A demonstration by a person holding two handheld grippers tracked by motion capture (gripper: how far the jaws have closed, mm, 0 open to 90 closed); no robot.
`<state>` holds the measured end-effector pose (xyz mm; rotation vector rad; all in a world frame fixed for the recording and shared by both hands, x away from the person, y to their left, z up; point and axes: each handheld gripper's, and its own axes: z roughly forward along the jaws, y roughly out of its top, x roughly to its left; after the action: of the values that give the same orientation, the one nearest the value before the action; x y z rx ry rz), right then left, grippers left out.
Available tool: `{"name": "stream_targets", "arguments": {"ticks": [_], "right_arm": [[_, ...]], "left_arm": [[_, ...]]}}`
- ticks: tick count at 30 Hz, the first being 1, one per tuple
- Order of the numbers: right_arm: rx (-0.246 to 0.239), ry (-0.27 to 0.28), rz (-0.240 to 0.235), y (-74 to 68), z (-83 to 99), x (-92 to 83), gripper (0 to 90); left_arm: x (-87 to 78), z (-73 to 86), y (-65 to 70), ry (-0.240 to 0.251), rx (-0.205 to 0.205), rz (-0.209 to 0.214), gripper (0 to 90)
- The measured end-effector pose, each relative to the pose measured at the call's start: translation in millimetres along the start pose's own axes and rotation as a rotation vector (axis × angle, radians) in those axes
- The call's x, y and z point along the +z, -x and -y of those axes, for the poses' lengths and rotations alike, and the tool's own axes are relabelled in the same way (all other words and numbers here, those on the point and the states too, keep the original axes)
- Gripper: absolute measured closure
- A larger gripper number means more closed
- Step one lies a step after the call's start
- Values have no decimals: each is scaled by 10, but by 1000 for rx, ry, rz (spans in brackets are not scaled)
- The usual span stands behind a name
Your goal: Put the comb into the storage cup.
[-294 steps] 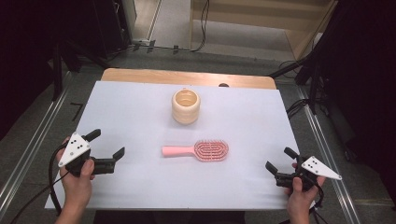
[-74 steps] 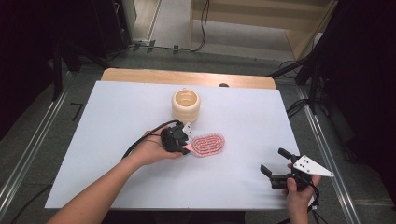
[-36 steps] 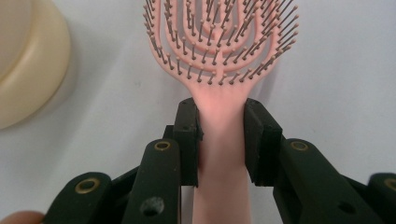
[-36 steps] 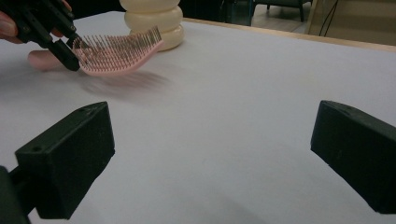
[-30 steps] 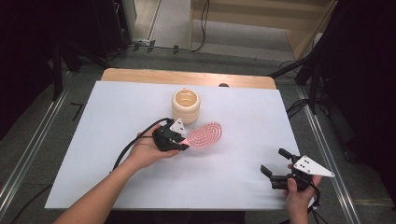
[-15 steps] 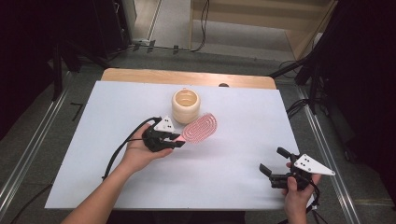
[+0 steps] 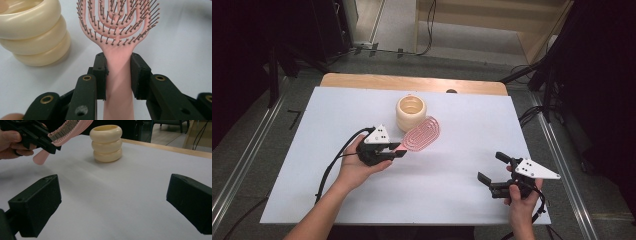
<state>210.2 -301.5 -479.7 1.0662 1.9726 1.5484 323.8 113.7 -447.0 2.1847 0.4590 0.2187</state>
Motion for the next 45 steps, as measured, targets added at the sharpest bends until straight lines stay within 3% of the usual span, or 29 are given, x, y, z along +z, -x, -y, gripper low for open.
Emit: {"name": "stream_targets", "arguments": {"ticks": [8,19,34,45], "right_arm": [[-7,5,-39,-117,-200,128,0],[-14,2,-113,-356,-476,454,0],[-2,-1,-180,-588,-770,836,0],[49,9,-232,-696,-854,1005,0]], "left_arm": [[-79,42,28,48,-5,-17,703],[-160,71,97,111,-12,-44,703],[-192,184,201,212,-41,-80,703],[-183,206,265,261,-57,-103,703]]}}
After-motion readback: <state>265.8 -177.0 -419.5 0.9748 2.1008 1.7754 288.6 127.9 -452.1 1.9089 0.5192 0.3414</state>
